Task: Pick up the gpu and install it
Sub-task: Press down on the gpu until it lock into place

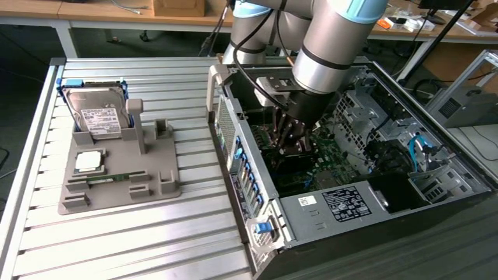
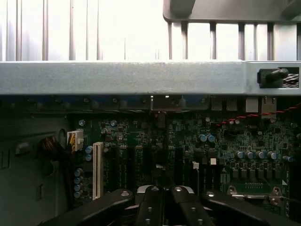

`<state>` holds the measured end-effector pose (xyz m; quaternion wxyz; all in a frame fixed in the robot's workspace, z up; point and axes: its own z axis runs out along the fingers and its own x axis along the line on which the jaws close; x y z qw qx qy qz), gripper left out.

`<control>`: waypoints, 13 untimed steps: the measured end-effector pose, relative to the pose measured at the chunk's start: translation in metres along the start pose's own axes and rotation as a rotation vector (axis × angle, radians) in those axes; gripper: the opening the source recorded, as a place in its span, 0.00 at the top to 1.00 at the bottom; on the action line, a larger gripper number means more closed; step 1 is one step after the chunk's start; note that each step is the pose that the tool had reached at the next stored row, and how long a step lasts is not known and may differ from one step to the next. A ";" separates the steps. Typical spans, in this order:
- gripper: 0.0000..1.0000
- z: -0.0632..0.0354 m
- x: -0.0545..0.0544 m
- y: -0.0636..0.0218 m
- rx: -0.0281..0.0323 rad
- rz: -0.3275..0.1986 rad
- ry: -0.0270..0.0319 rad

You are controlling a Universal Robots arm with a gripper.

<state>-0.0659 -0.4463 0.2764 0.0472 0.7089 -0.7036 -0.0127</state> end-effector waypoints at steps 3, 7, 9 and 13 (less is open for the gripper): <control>0.89 0.0001 0.001 0.0001 0.0001 0.000 -0.0011; 0.89 0.0002 0.002 0.0002 0.0001 -0.001 -0.0024; 0.89 0.0001 0.002 0.0002 0.0001 -0.001 -0.0028; 0.89 0.0007 0.002 0.0002 0.0000 -0.001 -0.0027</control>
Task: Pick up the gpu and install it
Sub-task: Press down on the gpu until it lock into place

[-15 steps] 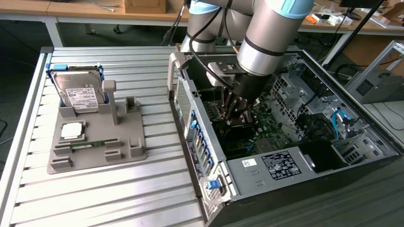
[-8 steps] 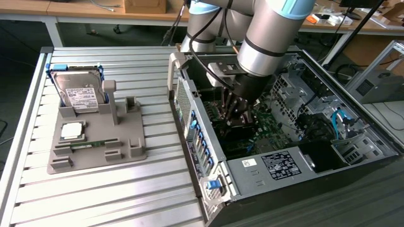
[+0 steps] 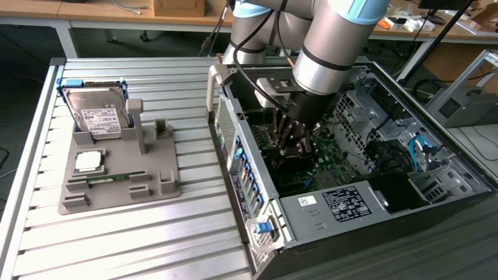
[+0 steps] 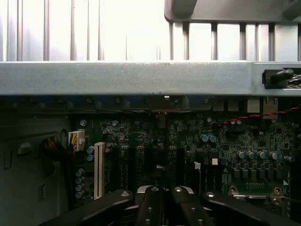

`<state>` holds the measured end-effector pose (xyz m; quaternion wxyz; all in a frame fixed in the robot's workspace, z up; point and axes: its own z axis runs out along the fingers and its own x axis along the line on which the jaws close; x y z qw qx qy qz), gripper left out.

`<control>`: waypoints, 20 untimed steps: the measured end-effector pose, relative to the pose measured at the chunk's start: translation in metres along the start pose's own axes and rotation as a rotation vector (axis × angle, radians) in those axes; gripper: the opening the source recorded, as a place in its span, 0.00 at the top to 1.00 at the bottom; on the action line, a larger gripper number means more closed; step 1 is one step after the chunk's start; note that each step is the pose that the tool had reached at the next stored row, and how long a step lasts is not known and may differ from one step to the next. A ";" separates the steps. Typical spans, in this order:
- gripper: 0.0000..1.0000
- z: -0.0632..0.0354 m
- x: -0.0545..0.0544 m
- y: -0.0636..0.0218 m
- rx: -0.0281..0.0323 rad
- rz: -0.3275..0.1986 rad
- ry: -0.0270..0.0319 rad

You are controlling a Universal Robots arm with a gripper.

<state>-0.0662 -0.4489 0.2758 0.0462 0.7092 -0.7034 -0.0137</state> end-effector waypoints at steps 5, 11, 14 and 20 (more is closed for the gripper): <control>0.89 0.0021 0.000 0.0006 0.0002 0.000 -0.0003; 0.89 0.0029 0.002 0.0048 0.0000 0.000 -0.0001; 0.89 0.0032 0.002 0.0049 0.0000 -0.002 0.0001; 0.89 0.0034 0.000 0.0048 0.0004 -0.005 0.0000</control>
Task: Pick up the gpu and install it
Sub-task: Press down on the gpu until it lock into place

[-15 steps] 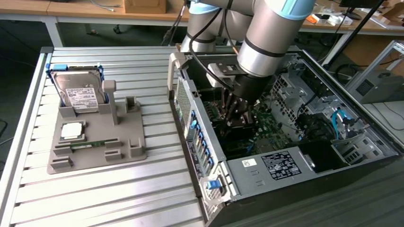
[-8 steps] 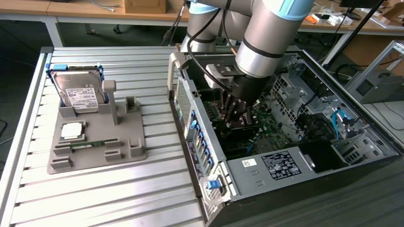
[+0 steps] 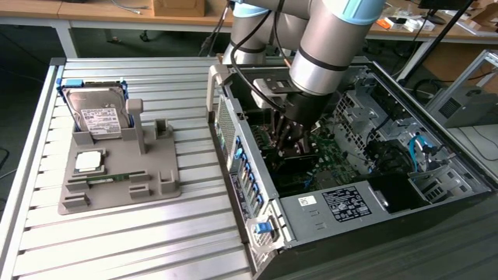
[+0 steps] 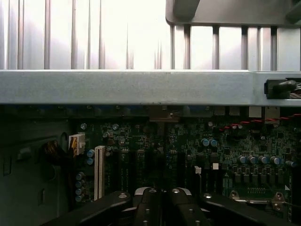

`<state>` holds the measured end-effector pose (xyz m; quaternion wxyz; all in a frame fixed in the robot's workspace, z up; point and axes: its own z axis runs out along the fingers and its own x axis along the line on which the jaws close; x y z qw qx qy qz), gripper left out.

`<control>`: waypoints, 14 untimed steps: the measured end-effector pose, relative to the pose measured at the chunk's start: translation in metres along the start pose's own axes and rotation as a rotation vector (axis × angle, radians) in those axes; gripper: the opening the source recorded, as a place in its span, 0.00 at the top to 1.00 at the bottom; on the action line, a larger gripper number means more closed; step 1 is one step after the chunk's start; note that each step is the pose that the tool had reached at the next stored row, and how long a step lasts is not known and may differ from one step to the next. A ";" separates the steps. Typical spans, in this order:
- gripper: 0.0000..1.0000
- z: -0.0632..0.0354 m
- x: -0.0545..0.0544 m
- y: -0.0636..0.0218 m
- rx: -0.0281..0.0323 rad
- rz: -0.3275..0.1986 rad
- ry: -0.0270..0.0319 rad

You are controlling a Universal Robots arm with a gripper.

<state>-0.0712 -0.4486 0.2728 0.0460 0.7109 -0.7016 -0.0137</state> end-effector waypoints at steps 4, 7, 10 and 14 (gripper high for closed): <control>0.89 0.0002 0.000 0.0029 -0.0001 0.000 0.0002; 0.89 0.0006 0.000 0.0085 -0.0002 0.000 0.0003; 0.89 0.0010 0.000 0.0122 -0.0002 0.000 0.0002; 0.89 0.0015 0.000 0.0160 -0.0002 0.000 0.0002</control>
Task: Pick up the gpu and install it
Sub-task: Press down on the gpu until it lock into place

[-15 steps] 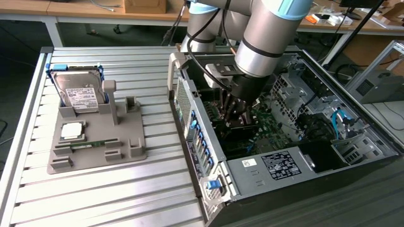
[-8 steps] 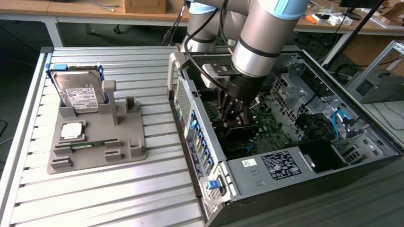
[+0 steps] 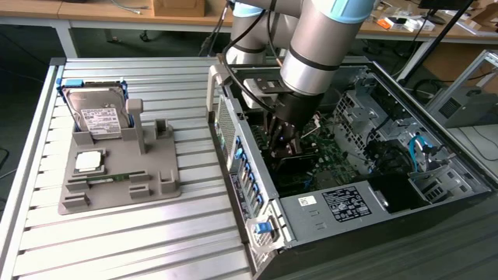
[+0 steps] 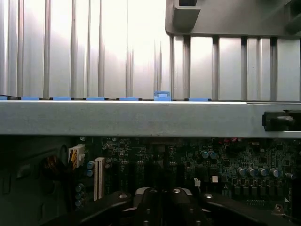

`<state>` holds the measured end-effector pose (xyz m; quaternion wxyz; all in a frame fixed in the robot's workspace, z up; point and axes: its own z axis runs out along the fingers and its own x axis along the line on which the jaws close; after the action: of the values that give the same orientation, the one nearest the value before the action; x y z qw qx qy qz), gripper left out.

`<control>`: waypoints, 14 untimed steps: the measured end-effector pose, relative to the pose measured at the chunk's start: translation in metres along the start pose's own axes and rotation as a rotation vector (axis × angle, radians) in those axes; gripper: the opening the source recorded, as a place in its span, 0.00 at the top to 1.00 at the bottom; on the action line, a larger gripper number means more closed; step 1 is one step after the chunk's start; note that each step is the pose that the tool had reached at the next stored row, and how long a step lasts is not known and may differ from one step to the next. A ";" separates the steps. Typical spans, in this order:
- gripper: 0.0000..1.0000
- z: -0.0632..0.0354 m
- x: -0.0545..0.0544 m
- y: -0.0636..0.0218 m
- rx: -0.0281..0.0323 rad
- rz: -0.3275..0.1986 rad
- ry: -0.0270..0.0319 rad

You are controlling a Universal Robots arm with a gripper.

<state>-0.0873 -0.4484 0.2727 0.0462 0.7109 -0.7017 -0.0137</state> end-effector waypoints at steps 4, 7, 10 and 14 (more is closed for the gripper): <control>0.89 0.0006 0.000 0.0049 0.0000 0.000 0.0000; 0.89 0.0011 0.000 0.0100 -0.0001 0.000 0.0000; 0.89 0.0017 0.000 0.0132 0.0000 0.000 -0.0001; 0.89 0.0016 0.000 0.0136 0.0002 0.000 -0.0003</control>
<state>-0.1009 -0.4484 0.2722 0.0460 0.7108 -0.7017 -0.0137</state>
